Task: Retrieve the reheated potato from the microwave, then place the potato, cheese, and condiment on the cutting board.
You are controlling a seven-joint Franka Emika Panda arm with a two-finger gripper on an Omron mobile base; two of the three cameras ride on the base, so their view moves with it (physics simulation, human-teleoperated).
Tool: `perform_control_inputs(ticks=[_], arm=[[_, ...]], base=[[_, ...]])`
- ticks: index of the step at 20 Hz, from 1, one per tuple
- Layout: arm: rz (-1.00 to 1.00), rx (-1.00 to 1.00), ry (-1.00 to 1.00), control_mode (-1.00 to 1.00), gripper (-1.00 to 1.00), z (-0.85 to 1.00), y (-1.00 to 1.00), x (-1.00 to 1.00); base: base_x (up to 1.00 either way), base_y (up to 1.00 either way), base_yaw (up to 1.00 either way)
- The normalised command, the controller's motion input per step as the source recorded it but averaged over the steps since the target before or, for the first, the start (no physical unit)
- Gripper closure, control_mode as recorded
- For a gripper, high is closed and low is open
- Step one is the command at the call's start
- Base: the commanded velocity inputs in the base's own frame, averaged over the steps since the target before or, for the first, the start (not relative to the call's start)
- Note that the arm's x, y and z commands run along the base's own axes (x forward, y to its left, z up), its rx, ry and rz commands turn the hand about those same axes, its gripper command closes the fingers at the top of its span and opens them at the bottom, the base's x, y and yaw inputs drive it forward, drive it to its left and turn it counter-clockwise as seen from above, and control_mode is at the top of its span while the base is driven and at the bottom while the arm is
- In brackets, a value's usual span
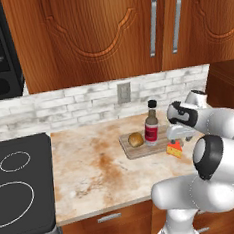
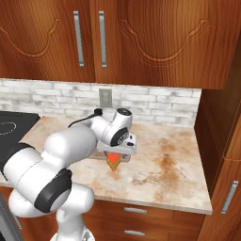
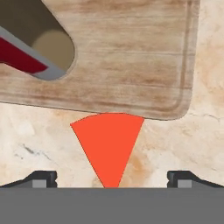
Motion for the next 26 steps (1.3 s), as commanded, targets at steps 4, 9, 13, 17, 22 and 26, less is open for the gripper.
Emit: perform_control_inputs(ticks=[4,9,13,17,22,26], arm=[[0.11,0.00,0.00,-1.00,-1.00,-0.15,0.00,-0.02],[0.11,0.00,0.00,-1.00,-1.00,-0.06,0.00,-0.05],[0.11,0.00,0.00,-1.00,-1.00,-0.07,0.00,-0.06],[0.08,0.00,0.00,-1.00,-1.00,-0.09,0.07,-0.06],[0.00,0.00,0.00,-1.00,-1.00,-0.12,0.14,0.00],[0.00,0.00,0.00,-1.00,-1.00,-0.17,0.08,0.09]], base=[[0.00,0.00,0.00],[0.00,0.00,0.00],[0.00,0.00,0.00],[0.00,0.00,0.00],[0.00,0.00,0.00],[0.00,0.00,0.00]])
